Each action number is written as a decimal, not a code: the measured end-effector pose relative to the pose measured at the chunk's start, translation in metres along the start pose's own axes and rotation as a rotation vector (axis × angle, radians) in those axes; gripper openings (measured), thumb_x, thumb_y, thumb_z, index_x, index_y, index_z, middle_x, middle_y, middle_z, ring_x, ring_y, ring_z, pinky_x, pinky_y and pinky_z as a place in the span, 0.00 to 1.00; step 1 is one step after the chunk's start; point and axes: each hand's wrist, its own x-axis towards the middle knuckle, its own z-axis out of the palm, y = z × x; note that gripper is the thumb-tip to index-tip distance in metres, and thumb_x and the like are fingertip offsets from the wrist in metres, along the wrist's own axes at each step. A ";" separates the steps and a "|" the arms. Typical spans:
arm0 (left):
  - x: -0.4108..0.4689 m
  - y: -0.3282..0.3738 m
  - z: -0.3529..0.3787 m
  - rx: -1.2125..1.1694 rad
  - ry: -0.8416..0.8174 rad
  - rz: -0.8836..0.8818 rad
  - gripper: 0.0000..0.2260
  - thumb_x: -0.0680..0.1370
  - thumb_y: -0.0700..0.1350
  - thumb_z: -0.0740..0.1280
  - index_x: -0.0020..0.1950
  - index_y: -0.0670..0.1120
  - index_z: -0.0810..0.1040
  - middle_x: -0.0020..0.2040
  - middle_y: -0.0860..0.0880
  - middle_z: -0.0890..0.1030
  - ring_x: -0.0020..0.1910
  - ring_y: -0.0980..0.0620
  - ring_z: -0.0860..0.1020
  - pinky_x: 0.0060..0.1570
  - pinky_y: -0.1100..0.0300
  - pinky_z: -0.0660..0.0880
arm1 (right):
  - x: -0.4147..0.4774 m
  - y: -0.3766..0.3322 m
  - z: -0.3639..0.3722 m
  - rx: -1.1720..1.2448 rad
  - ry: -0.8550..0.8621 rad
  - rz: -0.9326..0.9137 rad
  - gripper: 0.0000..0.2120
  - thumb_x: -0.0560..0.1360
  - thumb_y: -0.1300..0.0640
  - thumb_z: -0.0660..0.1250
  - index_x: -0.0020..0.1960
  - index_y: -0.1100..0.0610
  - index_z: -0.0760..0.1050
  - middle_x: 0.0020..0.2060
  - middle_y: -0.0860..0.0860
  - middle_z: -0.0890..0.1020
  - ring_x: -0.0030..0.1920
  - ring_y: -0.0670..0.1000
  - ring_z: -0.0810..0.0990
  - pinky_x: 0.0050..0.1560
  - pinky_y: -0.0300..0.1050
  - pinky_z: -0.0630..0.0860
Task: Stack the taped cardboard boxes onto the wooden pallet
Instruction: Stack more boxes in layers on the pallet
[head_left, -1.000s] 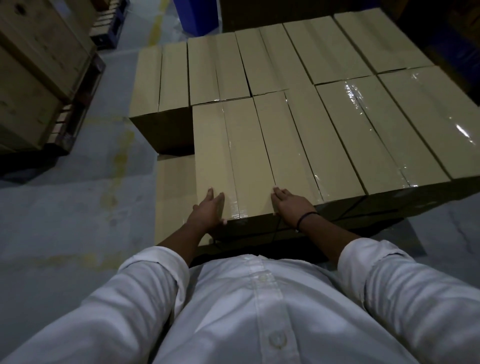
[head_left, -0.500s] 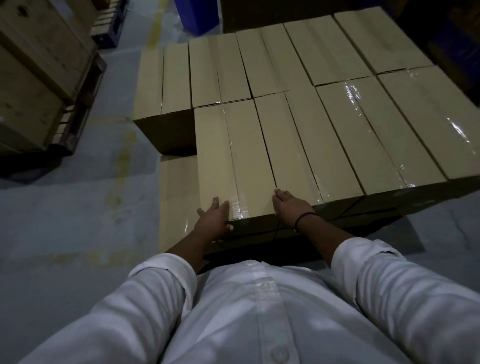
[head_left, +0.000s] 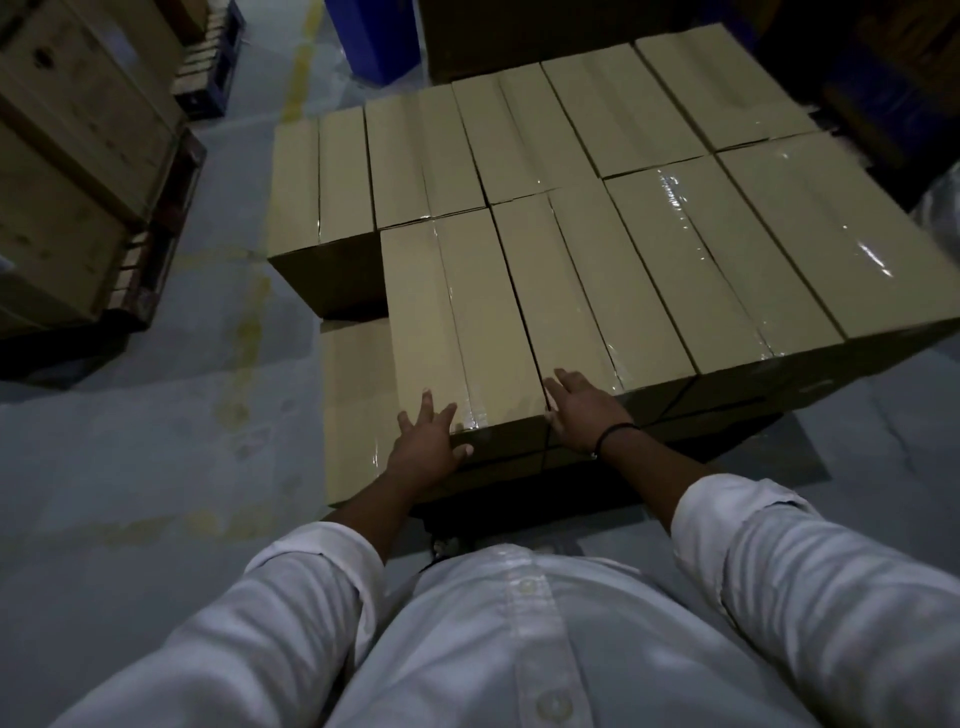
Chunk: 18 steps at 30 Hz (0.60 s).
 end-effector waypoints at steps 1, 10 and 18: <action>-0.002 0.002 0.000 0.012 -0.005 0.011 0.36 0.81 0.58 0.67 0.83 0.53 0.53 0.83 0.48 0.39 0.79 0.29 0.44 0.73 0.35 0.61 | -0.006 0.000 0.000 0.003 0.004 0.016 0.29 0.83 0.50 0.61 0.80 0.57 0.56 0.80 0.57 0.56 0.79 0.58 0.56 0.73 0.55 0.66; -0.002 0.022 -0.002 0.069 0.000 0.171 0.34 0.80 0.61 0.66 0.82 0.55 0.56 0.84 0.46 0.41 0.79 0.29 0.45 0.73 0.34 0.61 | -0.055 -0.004 -0.007 0.010 0.152 0.158 0.27 0.82 0.50 0.60 0.78 0.58 0.61 0.77 0.58 0.63 0.76 0.59 0.62 0.72 0.54 0.67; -0.001 0.036 -0.014 0.025 0.009 0.402 0.33 0.79 0.63 0.66 0.81 0.56 0.60 0.84 0.48 0.43 0.80 0.32 0.45 0.74 0.34 0.61 | -0.092 -0.031 -0.009 0.167 0.338 0.354 0.25 0.81 0.51 0.63 0.75 0.60 0.67 0.73 0.60 0.70 0.74 0.63 0.66 0.69 0.60 0.69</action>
